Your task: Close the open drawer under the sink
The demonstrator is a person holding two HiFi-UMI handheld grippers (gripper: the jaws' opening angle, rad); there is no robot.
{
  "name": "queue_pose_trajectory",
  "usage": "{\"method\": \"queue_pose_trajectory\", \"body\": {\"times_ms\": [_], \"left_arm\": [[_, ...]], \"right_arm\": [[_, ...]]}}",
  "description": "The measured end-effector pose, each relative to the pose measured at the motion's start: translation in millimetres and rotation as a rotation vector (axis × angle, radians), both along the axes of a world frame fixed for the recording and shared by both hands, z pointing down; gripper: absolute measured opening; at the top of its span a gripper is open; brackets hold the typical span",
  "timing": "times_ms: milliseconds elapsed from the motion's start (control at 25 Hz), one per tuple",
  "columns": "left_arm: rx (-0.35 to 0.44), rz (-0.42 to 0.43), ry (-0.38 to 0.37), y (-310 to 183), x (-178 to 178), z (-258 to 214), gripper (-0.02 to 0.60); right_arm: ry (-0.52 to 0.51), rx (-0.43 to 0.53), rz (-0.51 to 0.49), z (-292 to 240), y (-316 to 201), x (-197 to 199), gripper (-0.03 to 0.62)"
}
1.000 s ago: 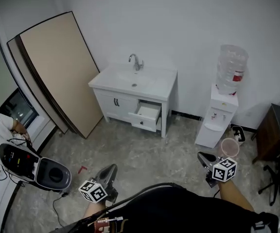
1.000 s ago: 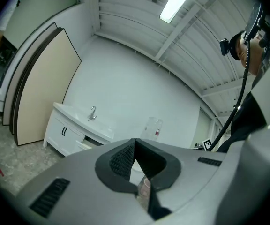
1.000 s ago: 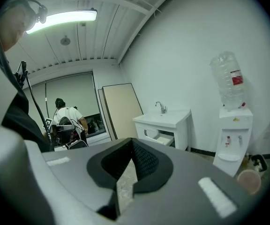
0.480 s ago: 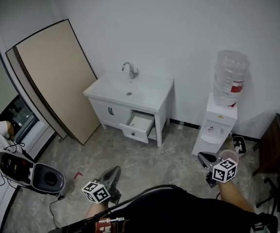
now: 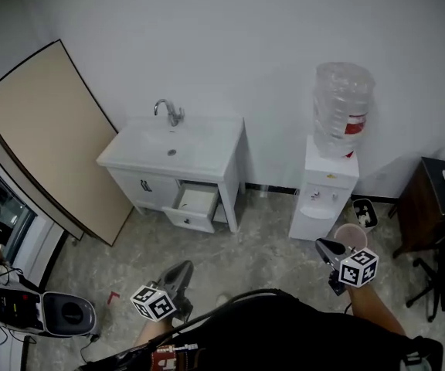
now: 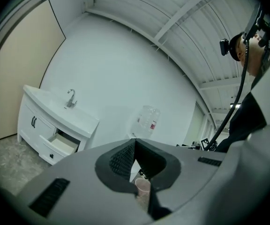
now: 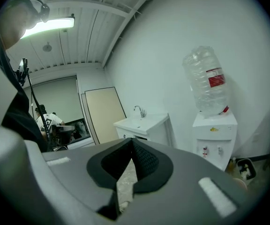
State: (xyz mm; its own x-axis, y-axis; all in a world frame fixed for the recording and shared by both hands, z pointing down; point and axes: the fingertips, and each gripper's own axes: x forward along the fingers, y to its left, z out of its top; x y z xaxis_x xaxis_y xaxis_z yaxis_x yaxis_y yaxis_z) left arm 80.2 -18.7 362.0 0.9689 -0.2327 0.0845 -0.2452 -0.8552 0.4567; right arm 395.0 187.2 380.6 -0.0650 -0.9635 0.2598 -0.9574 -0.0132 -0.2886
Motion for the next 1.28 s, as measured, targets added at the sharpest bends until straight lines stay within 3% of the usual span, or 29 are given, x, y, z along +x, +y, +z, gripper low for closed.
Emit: {"method": "queue_pose_trajectory", "body": {"times_ms": [320, 800, 1040, 1280], "left_arm": [[0.001, 0.135, 0.037, -103.9, 60.2, -3.1, -0.008], [-0.011, 0.202, 0.036, -270.6, 79.9, 7.9, -0.008], [-0.034, 0.176, 0.026, -310.4, 92.4, 22.0, -0.008], [-0.047, 0.082, -0.023, -335.8, 109.2, 42.3, -0.008]], "right_arm": [[0.027, -0.008, 0.146, -16.3, -62.7, 29.9, 0.002], [0.064, -0.017, 0.153, -30.3, -231.7, 24.1, 0.002], [0.062, -0.055, 0.09, -17.1, -284.3, 31.2, 0.002], [0.029, -0.042, 0.017, -2.7, -334.1, 79.0, 0.002]]}}
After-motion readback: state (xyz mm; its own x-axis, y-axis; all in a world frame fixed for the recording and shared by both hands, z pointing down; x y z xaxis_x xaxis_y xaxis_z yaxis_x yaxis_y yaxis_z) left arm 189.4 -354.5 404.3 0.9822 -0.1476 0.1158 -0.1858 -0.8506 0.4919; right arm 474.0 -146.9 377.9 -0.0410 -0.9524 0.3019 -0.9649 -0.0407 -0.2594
